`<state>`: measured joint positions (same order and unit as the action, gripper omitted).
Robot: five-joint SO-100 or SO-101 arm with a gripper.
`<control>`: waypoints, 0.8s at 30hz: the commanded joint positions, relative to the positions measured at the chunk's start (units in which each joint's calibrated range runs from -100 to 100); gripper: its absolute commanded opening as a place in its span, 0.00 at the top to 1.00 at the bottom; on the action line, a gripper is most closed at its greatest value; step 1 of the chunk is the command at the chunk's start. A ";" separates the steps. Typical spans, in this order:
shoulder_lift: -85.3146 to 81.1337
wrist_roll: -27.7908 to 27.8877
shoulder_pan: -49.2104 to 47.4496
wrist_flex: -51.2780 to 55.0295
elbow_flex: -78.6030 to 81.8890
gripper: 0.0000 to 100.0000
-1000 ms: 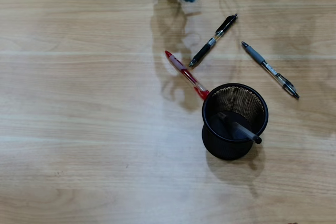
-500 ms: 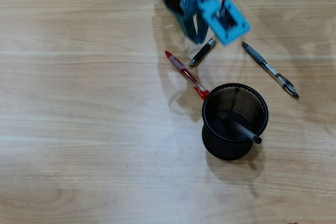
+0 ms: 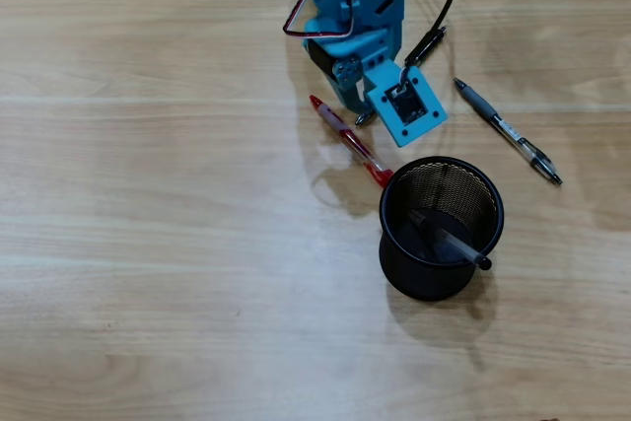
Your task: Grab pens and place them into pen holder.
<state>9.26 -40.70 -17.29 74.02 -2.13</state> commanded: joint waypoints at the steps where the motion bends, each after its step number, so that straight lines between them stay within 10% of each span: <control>1: -0.22 -0.24 0.15 -0.72 -0.31 0.98; 24: 0.04 -0.50 -0.13 0.10 3.49 0.78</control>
<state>9.77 -40.96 -17.68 74.02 0.09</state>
